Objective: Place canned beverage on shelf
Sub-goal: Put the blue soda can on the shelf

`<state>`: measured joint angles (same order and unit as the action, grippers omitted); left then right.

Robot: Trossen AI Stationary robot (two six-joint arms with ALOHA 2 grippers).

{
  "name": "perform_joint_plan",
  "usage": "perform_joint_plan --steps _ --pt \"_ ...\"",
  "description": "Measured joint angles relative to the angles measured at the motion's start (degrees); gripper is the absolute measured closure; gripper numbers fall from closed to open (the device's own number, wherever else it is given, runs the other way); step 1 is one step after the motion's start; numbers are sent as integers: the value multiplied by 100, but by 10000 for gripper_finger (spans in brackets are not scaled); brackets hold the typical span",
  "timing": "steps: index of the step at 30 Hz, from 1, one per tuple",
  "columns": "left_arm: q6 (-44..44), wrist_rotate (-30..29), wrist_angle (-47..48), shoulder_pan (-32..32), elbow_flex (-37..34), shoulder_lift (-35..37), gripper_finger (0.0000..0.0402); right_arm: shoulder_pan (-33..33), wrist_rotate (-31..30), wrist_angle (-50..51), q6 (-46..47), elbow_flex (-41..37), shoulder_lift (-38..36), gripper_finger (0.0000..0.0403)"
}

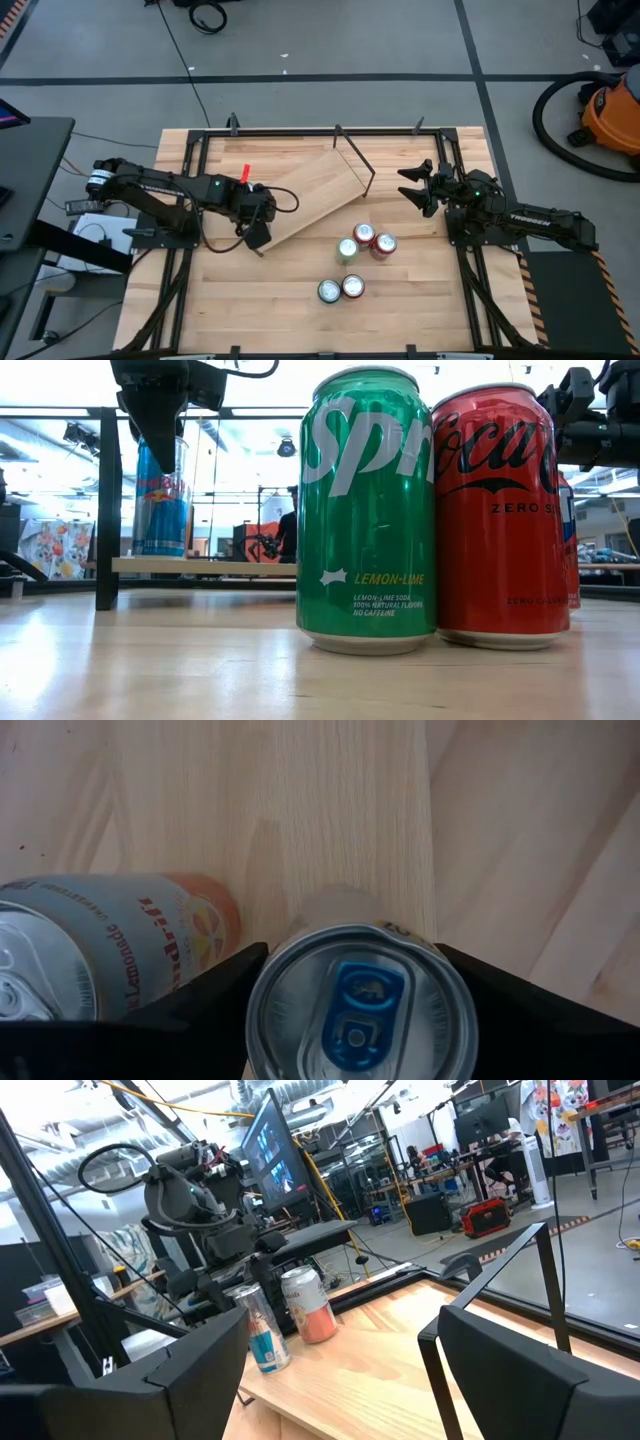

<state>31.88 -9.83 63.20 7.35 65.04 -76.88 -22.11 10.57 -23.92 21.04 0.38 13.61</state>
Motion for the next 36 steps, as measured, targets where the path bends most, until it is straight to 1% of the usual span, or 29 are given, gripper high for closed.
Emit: perform_joint_plan --steps 3,11,14,29,32,36 --pt "-2 0 0 0 0 0 103 0 0 0 0 0 0 69" --pt "-7 99 0 0 0 0 42 0 0 0 0 0 0 69" --pt "-8 100 2 0 0 0 28 0 0 0 0 0 0 69" --pt "-515 51 -20 -2 33 0 24 -1 -1 0 33 0 0 69" --pt "-703 5 -116 -2 176 0 24 0 0 0 28 0 0 69" --pt "-908 -223 -115 -2 483 0 24 0 0 0 26 0 0 69"
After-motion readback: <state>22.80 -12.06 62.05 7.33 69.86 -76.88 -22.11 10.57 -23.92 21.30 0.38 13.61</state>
